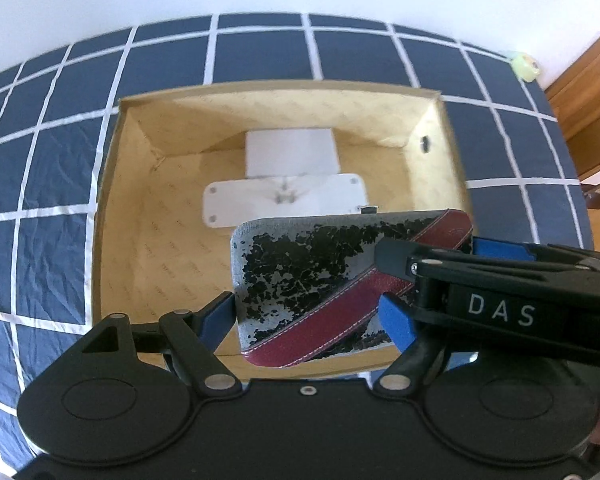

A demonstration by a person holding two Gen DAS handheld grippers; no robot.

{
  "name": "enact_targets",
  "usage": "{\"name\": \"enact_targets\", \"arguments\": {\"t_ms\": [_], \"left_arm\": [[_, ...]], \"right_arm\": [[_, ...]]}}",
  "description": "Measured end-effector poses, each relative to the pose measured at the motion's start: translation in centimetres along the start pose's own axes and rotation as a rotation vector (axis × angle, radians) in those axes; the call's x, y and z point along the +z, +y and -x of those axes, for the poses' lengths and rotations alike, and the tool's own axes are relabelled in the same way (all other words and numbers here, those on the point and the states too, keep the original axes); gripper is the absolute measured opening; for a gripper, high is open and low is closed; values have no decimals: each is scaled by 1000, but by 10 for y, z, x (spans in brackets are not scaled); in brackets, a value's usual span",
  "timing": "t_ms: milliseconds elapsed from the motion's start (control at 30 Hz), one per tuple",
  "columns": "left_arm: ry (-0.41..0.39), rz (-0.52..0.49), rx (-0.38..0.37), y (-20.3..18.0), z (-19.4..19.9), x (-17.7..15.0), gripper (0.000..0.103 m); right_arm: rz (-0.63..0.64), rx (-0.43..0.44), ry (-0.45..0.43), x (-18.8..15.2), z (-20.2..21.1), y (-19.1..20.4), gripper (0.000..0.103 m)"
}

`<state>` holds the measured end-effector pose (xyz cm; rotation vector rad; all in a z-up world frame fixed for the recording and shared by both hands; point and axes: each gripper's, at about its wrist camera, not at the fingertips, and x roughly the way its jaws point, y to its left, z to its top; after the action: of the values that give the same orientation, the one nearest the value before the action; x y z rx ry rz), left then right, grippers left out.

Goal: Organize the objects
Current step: 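Lift the case with the right gripper and carry it over the box, then lower the case into the box beside the plug plate and open the right gripper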

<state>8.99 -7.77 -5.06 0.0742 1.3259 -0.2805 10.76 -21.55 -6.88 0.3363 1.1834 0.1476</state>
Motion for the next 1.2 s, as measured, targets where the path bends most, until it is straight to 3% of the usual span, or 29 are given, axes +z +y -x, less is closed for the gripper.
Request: {"name": "enact_targets", "arguments": {"t_ms": [567,1200], "left_arm": [[156,12,-58,52,-79,15,76],[247,17,-106,60,-126,28,76]], "right_arm": [[-33,-55,158,6,-90,12,73],[-73,-119,251,13,-133,0,73]]}}
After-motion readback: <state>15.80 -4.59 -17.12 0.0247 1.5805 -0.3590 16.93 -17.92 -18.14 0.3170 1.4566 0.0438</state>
